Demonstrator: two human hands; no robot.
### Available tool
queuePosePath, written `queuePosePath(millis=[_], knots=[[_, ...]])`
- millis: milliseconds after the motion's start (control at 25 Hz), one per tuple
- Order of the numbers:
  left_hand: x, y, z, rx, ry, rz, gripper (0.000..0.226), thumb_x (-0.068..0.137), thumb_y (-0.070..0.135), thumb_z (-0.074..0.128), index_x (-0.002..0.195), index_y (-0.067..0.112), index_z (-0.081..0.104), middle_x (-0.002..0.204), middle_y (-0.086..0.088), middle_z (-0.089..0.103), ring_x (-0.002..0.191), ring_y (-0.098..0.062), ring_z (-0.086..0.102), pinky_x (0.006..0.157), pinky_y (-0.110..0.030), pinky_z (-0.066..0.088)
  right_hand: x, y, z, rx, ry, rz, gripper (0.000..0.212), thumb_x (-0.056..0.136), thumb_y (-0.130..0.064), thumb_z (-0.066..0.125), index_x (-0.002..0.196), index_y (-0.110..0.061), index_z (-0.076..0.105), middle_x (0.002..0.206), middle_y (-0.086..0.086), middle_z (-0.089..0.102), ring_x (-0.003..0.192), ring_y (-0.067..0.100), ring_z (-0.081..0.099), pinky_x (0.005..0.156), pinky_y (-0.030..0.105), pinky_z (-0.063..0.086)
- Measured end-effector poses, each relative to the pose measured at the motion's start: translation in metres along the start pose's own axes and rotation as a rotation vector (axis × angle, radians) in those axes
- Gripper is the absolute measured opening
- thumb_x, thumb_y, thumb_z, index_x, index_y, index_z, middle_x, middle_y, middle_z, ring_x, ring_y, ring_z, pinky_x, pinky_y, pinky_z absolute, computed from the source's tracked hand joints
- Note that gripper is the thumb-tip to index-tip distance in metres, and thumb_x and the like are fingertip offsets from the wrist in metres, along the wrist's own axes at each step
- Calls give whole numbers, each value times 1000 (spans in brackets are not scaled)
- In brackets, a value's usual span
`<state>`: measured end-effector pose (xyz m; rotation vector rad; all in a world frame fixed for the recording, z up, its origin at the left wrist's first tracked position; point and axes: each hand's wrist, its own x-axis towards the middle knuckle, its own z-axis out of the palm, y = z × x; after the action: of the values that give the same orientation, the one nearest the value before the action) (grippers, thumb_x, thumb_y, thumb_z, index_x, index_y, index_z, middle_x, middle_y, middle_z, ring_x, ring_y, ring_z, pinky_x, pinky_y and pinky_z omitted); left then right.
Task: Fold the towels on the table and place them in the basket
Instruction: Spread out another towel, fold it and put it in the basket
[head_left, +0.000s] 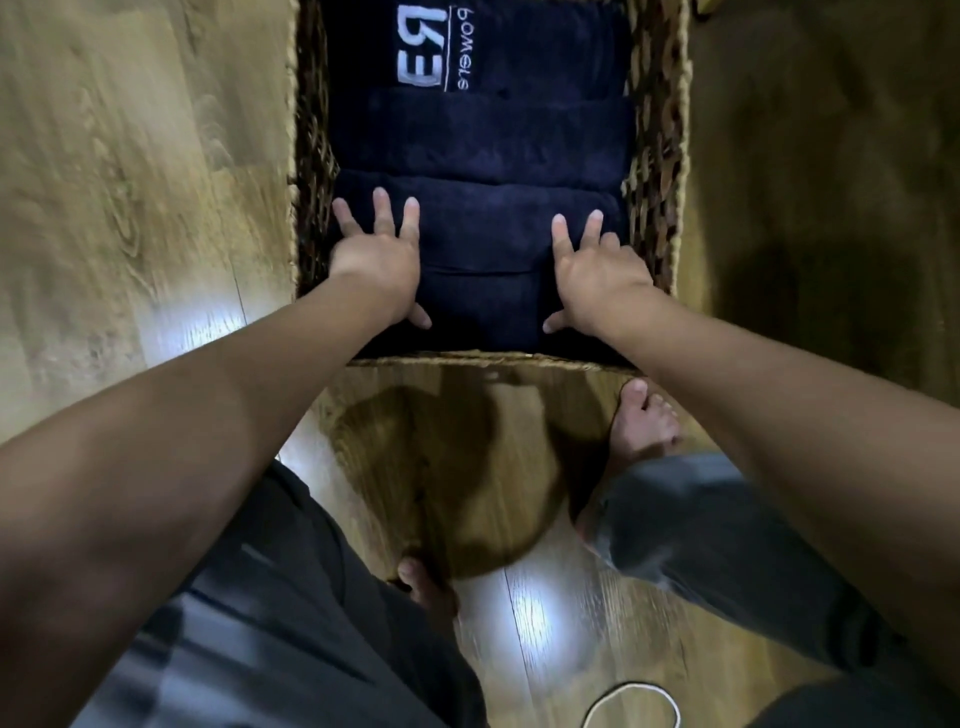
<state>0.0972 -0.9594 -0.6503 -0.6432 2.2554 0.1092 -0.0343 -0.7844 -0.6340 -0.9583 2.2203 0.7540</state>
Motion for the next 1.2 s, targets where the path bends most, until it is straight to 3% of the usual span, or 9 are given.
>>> queuePosePath(millis=[160, 360, 520, 600, 640, 720, 760, 960, 1200], knots=[[1, -14, -19, 30, 83, 40, 119, 75, 46, 86, 160, 16, 8, 155, -19, 23, 139, -51, 29, 104, -55, 45, 1, 5, -6, 106, -85, 7, 124, 87, -36, 79, 160, -21, -19, 165, 26, -16, 133, 47, 45, 94, 55, 48], [2, -13, -4, 23, 84, 9, 125, 77, 43, 84, 161, 21, -6, 158, -16, 12, 141, -55, 19, 99, -55, 49, 5, -4, -3, 155, -59, 45, 124, 88, -26, 79, 158, -21, -23, 164, 26, -20, 117, 43, 60, 67, 45, 46], [-1, -18, -8, -7, 85, 12, 124, 75, 47, 84, 162, 25, -1, 159, -13, 13, 140, -52, 21, 101, -55, 48, 0, 4, 2, 222, -38, 8, 118, 89, -25, 77, 160, -24, -17, 166, 23, -20, 117, 44, 59, 77, 43, 49], [-6, -15, -13, -20, 104, -2, 115, 77, 49, 83, 161, 23, 10, 157, -13, 20, 140, -49, 26, 101, -54, 47, -3, 13, -1, 275, -11, -12, 107, 90, -29, 77, 163, -23, 0, 168, 23, -3, 124, 45, 55, 93, 45, 51], [-8, -13, -17, -45, 119, -6, 106, 77, 48, 83, 158, 19, 20, 154, -14, 26, 138, -47, 31, 100, -54, 47, -6, 17, -4, 286, 37, -36, 95, 89, -31, 77, 161, -18, 17, 164, 26, 17, 125, 45, 55, 97, 46, 51], [-12, -11, -20, -126, 124, -1, 86, 77, 47, 83, 143, 12, 41, 144, -18, 40, 130, -45, 45, 96, -53, 48, -15, 21, -9, 304, 165, -61, 64, 87, -33, 78, 140, -10, 49, 138, 25, 55, 116, 45, 61, 91, 44, 53], [-13, -13, -20, -158, 105, 5, 80, 76, 48, 84, 136, 10, 48, 138, -19, 46, 125, -45, 52, 95, -52, 49, -18, 22, -9, 302, 185, -58, 55, 87, -33, 79, 130, -9, 54, 128, 23, 61, 111, 45, 63, 85, 43, 52], [-10, -19, -7, -201, -5, 13, 67, 75, 74, 70, 91, 9, 62, 108, -19, 68, 103, -39, 64, 84, -44, 54, -16, 15, -8, 409, 17, 22, 60, 79, -38, 86, 120, -2, 63, 122, 23, 63, 108, 41, 65, 86, 39, 54], [-15, -2, -10, -81, -1, -17, 82, 75, 80, 63, 110, 5, 62, 115, -18, 67, 105, -35, 66, 75, -38, 45, -17, 7, -9, 461, 31, 87, 61, 78, -41, 87, 116, 1, 65, 118, 22, 66, 104, 41, 67, 80, 37, 53]])
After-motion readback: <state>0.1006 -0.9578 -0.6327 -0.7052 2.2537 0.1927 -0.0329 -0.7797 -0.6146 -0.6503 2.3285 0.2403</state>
